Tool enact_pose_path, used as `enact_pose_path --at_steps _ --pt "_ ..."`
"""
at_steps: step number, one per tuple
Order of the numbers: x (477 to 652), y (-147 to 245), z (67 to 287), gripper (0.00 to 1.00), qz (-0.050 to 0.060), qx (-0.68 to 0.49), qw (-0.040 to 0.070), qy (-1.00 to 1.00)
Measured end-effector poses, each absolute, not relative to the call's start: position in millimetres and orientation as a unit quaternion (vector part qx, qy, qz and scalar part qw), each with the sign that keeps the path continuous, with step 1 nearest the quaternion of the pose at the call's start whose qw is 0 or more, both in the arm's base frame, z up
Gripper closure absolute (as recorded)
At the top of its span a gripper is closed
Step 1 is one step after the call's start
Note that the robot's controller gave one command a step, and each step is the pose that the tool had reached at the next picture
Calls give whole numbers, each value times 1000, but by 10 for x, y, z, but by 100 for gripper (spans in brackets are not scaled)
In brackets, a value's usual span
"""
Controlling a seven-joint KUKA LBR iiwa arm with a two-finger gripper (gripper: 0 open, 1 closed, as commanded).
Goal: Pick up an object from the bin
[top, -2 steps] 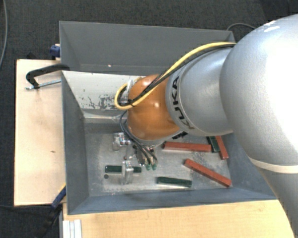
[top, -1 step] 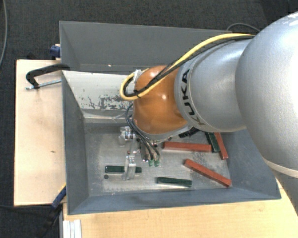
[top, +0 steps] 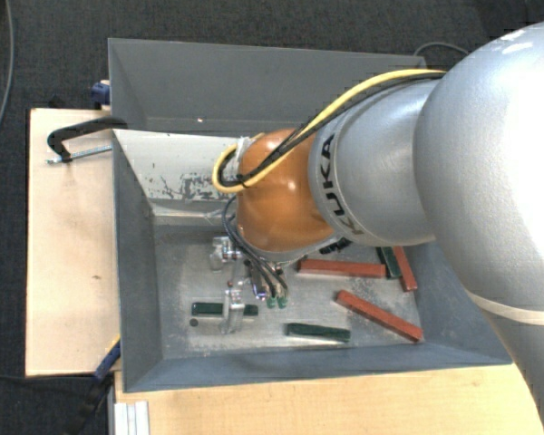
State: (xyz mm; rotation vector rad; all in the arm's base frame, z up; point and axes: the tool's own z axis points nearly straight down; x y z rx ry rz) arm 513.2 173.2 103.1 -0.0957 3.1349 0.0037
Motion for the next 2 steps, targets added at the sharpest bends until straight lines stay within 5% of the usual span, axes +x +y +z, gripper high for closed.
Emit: enact_pose_path --at_steps 1,2 --pt "5019 1682 719 100 2 41 2 999" --pt "5019 1682 719 100 2 41 2 999"
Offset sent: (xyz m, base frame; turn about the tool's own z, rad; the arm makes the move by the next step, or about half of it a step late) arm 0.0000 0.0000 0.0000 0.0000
